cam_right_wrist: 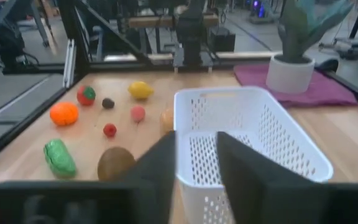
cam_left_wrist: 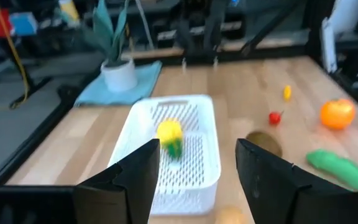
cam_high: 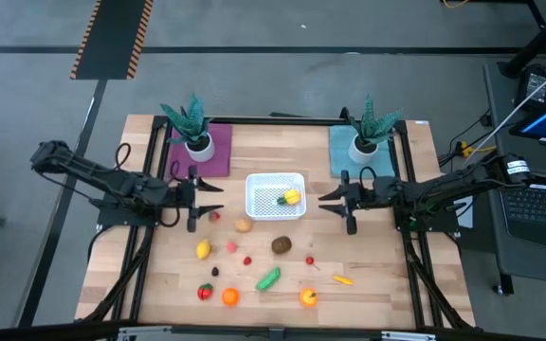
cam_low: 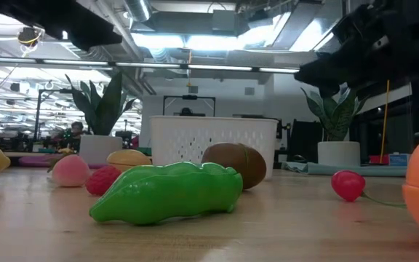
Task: Pick and placing Produce into tupperware
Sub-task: Put the top red strawberry into the white bin
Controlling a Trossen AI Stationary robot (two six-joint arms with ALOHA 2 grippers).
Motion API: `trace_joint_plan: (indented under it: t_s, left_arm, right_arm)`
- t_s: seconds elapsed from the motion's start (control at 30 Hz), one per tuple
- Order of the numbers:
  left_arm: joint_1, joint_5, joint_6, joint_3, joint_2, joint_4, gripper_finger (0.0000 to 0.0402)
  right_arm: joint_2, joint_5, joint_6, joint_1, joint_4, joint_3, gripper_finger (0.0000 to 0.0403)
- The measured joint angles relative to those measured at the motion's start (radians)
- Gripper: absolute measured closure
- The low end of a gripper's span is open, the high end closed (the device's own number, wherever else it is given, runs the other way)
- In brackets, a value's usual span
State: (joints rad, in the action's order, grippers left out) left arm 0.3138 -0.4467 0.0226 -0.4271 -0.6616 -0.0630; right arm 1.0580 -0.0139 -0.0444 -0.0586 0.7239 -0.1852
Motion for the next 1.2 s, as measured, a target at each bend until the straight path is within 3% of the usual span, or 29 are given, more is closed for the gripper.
trace_joint_plan:
  t_s: [0.1, 0.17, 0.37, 0.67, 0.9, 1.2]
  left_arm:
    - [0.004, -0.017, 0.045, -0.046, -0.058, -0.091, 0.02]
    - [0.004, -0.017, 0.074, -0.078, -0.107, -0.141, 0.0201]
    - [0.004, -0.016, 0.146, -0.174, -0.25, -0.324, 0.0201]
    - [0.004, 0.047, 0.349, -0.327, -0.421, -0.625, 0.0201]
    - [0.004, 0.123, 0.397, -0.346, -0.532, -0.66, 0.0201]
    - [0.003, 0.128, 0.448, -0.346, -0.641, -0.673, 0.0201]
  right_arm:
    - [0.001, 0.0, 0.0, 0.0, -0.026, 0.0, 0.0381]
    - [0.001, 0.0, 0.002, 0.0, -0.029, 0.0, 0.0394]
    - [0.001, 0.0, 0.0, 0.0, -0.051, 0.0, 0.038]
    - [0.0, 0.0, 0.0, 0.0, -0.068, 0.0, 0.0396]
    - [0.0, 0.0, 0.0, 0.0, -0.067, 0.0, 0.0381]
    - [0.0, 0.0, 0.0, 0.0, -0.066, 0.0, 0.038]
